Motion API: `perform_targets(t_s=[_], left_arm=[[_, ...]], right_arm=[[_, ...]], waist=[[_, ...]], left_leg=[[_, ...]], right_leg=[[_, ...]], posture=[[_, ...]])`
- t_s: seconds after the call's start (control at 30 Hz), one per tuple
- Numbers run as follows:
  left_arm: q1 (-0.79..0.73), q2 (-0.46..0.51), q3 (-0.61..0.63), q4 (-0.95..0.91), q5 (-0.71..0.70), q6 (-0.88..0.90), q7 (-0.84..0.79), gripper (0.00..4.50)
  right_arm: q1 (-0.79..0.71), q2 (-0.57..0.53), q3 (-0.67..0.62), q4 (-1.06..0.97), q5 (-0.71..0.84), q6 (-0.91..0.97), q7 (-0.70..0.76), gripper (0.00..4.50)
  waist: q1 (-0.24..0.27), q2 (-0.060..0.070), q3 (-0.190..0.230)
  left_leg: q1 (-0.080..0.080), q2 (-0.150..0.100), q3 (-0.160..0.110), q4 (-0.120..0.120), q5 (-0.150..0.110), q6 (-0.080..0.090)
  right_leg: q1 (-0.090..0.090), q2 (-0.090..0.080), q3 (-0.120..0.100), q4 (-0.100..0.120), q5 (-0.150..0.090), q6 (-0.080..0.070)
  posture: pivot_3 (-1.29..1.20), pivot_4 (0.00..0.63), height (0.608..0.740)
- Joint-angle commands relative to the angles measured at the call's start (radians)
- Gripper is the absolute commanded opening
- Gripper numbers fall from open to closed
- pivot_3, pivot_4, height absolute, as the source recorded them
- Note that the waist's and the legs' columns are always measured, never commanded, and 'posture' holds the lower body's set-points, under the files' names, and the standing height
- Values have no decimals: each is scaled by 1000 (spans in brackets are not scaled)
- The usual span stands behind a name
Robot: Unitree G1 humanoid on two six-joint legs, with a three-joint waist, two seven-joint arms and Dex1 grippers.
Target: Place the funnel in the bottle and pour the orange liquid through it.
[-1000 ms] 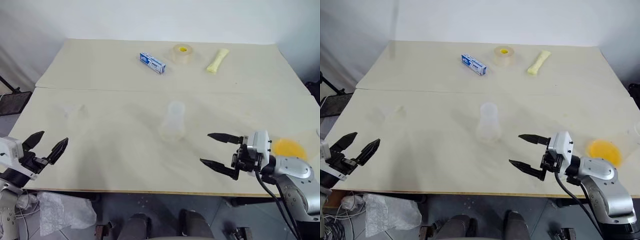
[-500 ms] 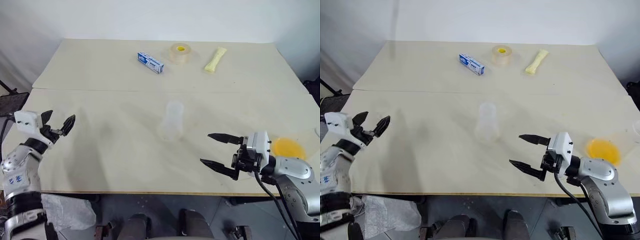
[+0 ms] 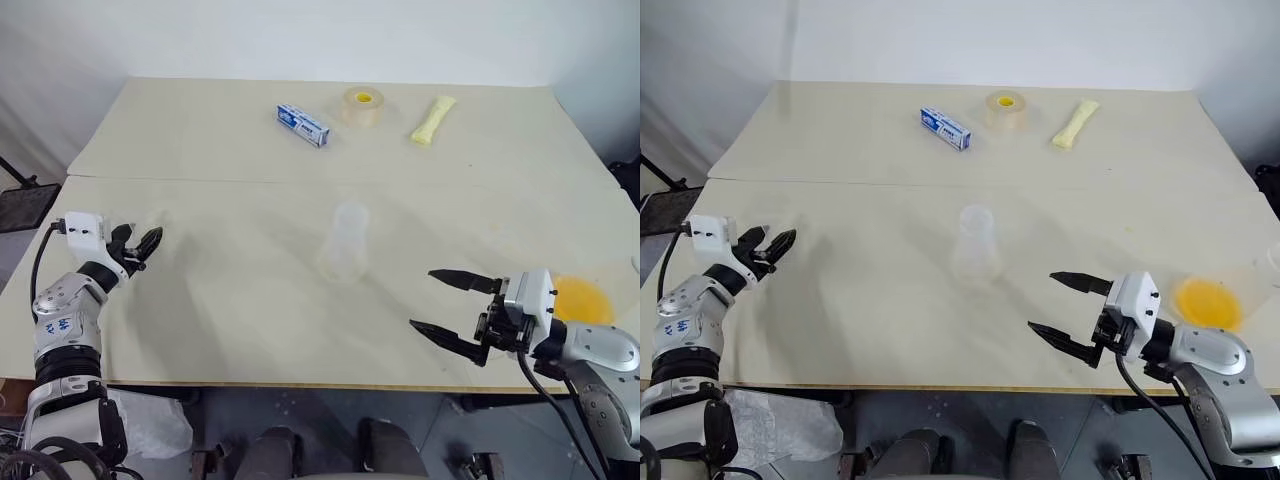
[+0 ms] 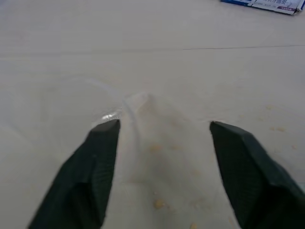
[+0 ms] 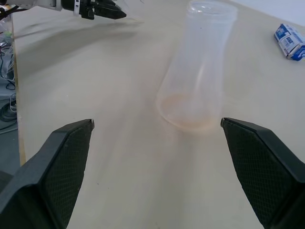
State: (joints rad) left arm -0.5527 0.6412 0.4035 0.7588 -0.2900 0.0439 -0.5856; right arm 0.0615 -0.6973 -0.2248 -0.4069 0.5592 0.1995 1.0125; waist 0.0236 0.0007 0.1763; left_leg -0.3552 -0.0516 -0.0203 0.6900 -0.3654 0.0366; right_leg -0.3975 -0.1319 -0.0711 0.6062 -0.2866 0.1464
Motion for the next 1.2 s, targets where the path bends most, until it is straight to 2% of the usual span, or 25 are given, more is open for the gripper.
perform_targets(t_s=[0.03,0.2,0.23,0.47,0.6,0.7,0.93,1.2], left_arm=[[-26,30,5,-22,-17,17,-19,1634],[-16,49,-19,-127,-38,89,-114,88],[-17,56,-24,-151,-43,104,-134,39],[-56,94,-90,-327,-78,191,-293,39],[-149,78,-152,-375,-112,172,-436,39],[-236,68,-229,-389,-112,231,-510,39],[-447,36,-383,-309,-50,206,-659,39],[-660,-54,-464,-114,3,-25,-881,39]], right_arm=[[1,-15,-33,-26,7,-21,2,4500],[-8,-15,-33,-13,0,-32,6,4500],[-11,-15,-33,-10,-2,-34,6,4500],[-37,-18,-31,12,-9,-42,7,4500],[-61,-27,-45,39,-15,-53,11,4500],[-76,-34,-56,55,-22,-61,9,4500],[-79,-29,-53,35,-32,-55,-27,4500],[-52,-10,-53,-19,-14,-43,-83,4500]], waist=[[0,0,0],[0,0,0],[1,0,0],[1,0,0],[2,0,0],[0,0,0],[-1,0,0],[1,-1,1]], left_leg=[[0,0,0,0,0,0],[0,0,0,0,0,0],[0,0,0,0,0,0],[0,0,0,0,0,0],[-1,0,-1,1,0,0],[-1,0,-1,1,0,0],[-1,-1,0,1,0,0],[-3,-1,1,2,0,1]], right_leg=[[0,0,0,0,0,0],[0,0,0,0,0,0],[0,0,0,0,0,0],[0,-1,0,0,0,0],[0,0,0,0,0,0],[0,0,0,-1,0,0],[0,1,0,0,0,0],[0,1,-1,-2,0,0]], posture=[[0,150,740],[0,150,740],[0,150,740],[0,150,740],[0,150,740],[0,150,740],[0,150,740],[0,150,740]])
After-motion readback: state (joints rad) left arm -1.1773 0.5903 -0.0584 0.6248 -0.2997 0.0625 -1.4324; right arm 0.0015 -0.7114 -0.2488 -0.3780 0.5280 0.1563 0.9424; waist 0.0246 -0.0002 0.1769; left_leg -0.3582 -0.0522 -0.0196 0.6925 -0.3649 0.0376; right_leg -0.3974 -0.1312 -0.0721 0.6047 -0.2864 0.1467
